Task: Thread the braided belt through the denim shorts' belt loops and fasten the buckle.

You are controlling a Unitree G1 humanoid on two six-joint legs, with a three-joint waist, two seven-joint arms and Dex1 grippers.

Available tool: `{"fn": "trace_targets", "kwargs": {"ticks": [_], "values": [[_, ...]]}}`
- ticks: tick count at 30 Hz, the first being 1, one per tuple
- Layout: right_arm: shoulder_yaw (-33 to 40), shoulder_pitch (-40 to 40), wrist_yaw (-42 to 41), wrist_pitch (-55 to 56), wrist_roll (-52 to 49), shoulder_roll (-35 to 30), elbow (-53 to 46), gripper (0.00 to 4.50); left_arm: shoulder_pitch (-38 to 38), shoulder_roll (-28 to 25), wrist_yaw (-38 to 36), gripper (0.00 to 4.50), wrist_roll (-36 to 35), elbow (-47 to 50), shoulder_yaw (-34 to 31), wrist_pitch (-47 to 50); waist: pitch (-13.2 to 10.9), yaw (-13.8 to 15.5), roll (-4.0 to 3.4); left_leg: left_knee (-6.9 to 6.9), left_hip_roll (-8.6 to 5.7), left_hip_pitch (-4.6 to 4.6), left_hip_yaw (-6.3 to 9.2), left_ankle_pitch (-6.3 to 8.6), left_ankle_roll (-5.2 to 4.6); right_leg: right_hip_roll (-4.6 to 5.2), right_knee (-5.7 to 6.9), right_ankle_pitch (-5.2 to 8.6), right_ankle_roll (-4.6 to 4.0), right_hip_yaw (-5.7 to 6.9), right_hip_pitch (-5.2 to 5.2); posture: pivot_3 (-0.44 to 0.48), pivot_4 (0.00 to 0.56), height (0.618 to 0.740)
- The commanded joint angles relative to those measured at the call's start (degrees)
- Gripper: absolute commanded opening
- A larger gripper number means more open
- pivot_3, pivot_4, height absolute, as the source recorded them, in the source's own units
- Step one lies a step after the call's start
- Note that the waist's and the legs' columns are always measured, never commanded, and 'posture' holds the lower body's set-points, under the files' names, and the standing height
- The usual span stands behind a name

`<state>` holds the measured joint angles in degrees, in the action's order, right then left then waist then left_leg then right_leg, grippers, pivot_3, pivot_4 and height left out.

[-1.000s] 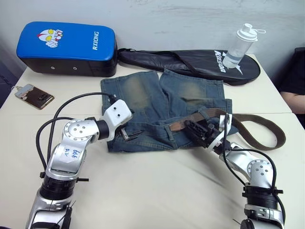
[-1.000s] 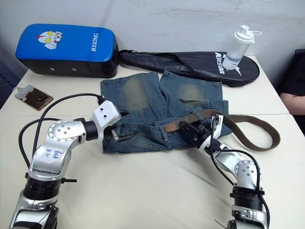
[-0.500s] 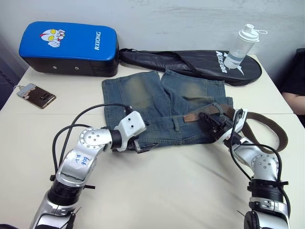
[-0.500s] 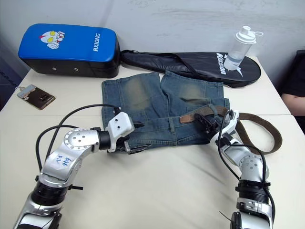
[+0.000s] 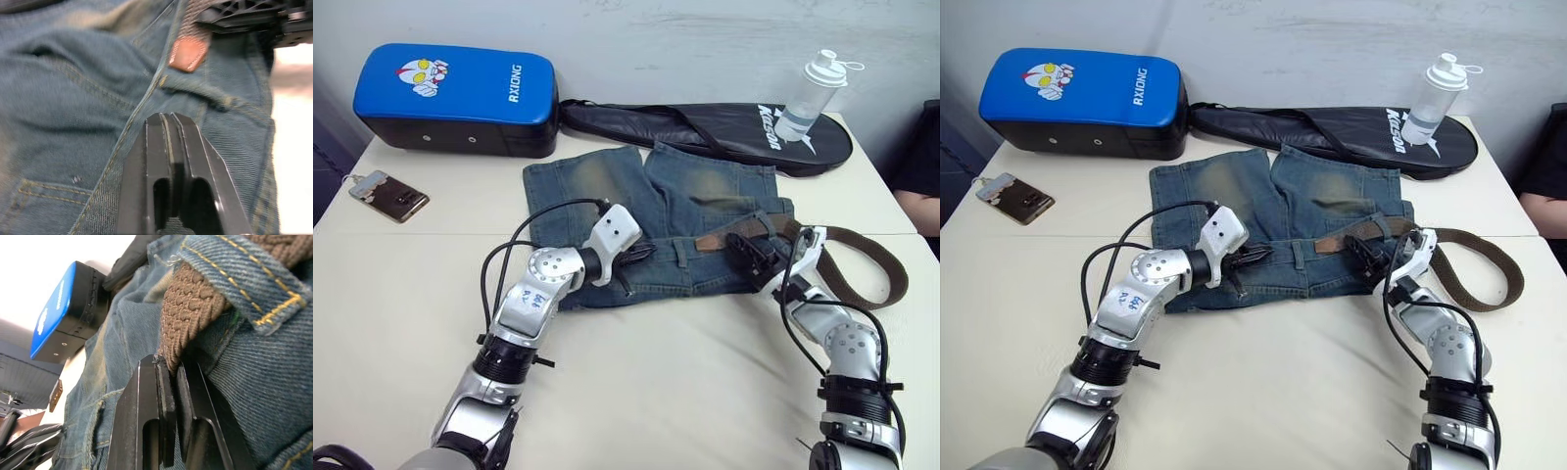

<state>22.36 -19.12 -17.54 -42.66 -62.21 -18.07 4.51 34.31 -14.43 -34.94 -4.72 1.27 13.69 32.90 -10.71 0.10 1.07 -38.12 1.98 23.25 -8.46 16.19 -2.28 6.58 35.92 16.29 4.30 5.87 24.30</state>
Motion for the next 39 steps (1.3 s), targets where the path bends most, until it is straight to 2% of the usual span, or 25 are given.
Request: {"fn": "trace_targets", "kwargs": {"ticks": [1,5,10,14,20,27,31,39], "values": [[1.1,1.7,1.0,-1.4,-1.6,0.6,-4.3,0.00,2.7,4.9,0.7,0.06,0.6,-10.8,1.7,-7.1,0.0,0.4,-0.02,0.00,0.00,0.00,0.01,0.00,-0.01,0.01,0.00,0.00,0.00,0.00,0.00,0.000,0.150,0.740],[0.7,3.5,1.5,-2.6,-1.8,0.6,-7.9,0.00,4.9,8.7,3.3,0.06,3.9,-25.4,2.8,-13.8,0.0,1.0,-0.01,-0.02,-0.07,0.00,0.01,0.02,-0.07,0.05,-0.06,0.00,0.01,0.03,-0.01,0.000,0.150,0.740],[0.2,5.3,1.7,-3.4,-1.5,-0.4,-12.2,0.00,5.2,7.8,6.3,0.06,8.7,-35.3,4.2,-15.9,0.6,1.3,-0.16,-0.04,-0.13,-0.18,0.08,0.11,-0.21,0.15,-0.18,-0.04,0.07,0.07,-0.24,0.000,0.150,0.740],[-0.2,4.6,2.2,-4.6,-3.5,0.8,-13.9,0.00,4.6,8.2,5.9,0.06,8.1,-34.9,3.5,-15.8,1.1,1.1,-0.29,0.05,-0.10,-0.83,0.10,0.62,-0.68,0.37,-0.54,-0.10,0.19,0.05,-0.96,0.000,0.150,0.740],[-1.1,3.1,2.0,-4.5,-2.6,1.2,-12.8,0.00,2.8,9.4,5.2,0.06,6.6,-31.7,2.1,-14.4,1.1,1.0,-0.33,0.07,-0.09,-0.84,0.10,0.63,-0.63,0.40,-0.54,-0.09,0.18,-0.01,-0.94,0.000,0.150,0.740],[1.4,0.4,3.3,-5.8,-7.9,1.9,-10.9,0.00,0.0,9.7,4.3,0.06,4.3,-26.3,0.1,-12.8,1.1,0.8,-0.34,0.13,-0.08,-0.82,0.08,0.64,-0.63,0.40,-0.56,-0.09,0.17,0.00,-0.89,0.000,0.150,0.740],[-2.3,1.6,1.6,-6.9,-2.6,-1.1,-10.5,0.00,-1.1,10.1,4.6,0.06,3.3,-24.5,-0.9,-11.9,1.1,0.8,-0.35,0.14,-0.10,-0.80,0.07,0.64,-0.64,0.44,-0.60,-0.09,0.17,0.01,-0.89,0.000,0.150,0.740],[-3.6,1.5,1.1,-5.4,0.8,-1.0,-9.8,0.00,-1.1,9.8,4.4,0.06,2.6,-23.0,-1.5,-11.2,1.1,0.7,-0.35,0.15,-0.10,-0.78,0.06,0.66,-0.62,0.44,-0.61,-0.08,0.17,0.01,-0.86,0.000,0.150,0.740]]}}
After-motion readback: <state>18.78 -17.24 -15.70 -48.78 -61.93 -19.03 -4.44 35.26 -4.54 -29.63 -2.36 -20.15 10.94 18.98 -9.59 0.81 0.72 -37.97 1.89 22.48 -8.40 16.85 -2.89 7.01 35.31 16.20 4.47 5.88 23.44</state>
